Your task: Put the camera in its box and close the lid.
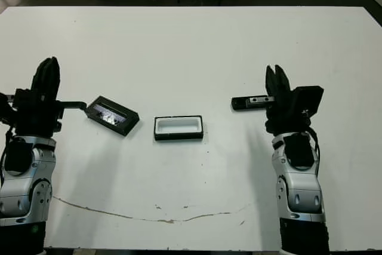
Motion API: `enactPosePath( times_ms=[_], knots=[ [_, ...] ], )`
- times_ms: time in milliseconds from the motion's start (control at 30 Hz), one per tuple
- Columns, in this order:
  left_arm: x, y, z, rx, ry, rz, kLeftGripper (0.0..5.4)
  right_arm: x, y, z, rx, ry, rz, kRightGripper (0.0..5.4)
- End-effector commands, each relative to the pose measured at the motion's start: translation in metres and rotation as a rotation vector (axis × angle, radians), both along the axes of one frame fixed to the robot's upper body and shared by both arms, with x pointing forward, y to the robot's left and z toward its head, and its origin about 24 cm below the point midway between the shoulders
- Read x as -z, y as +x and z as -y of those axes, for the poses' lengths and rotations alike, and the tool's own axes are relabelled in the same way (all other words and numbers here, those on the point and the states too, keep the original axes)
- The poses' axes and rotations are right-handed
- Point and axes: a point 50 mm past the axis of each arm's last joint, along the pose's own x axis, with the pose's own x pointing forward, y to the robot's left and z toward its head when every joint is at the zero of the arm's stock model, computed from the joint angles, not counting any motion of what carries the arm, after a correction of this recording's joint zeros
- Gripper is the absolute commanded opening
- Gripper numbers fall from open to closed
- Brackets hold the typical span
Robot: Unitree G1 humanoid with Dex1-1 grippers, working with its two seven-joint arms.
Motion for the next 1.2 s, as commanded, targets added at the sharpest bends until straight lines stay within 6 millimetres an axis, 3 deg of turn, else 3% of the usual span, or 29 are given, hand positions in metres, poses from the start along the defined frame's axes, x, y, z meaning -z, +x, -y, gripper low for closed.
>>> enactPosePath(
  times_ms=[33, 367, 600, 833, 1000, 1200],
  knots=[
    [0.009, -0.001, -0.001, 0.003, -0.007, -0.046, 0.03, 0.008, -0.002, 0.001, 0.007, 0.017, -0.046, 0.00],
    [0.010, -0.001, -0.001, 0.008, 0.017, -0.047, 0.03, 0.004, -0.004, 0.000, -0.001, 0.008, -0.046, 0.00],
    [0.011, -0.001, -0.002, 0.010, 0.019, -0.041, 0.03, -0.020, 0.006, 0.011, -0.018, -0.075, 0.030, 0.00],
    [0.010, -0.001, -0.003, 0.011, 0.026, -0.036, 0.03, -0.059, 0.041, 0.034, 0.043, -0.207, 0.011, 0.00],
    [0.010, -0.001, -0.004, 0.010, 0.029, -0.036, 0.03, -0.085, 0.073, 0.051, 0.093, -0.494, -0.034, 0.00],
    [0.011, -0.002, -0.004, -0.004, 0.047, -0.041, 0.03, -0.097, 0.100, 0.064, 0.083, -0.712, -0.122, 0.00]
  ],
)
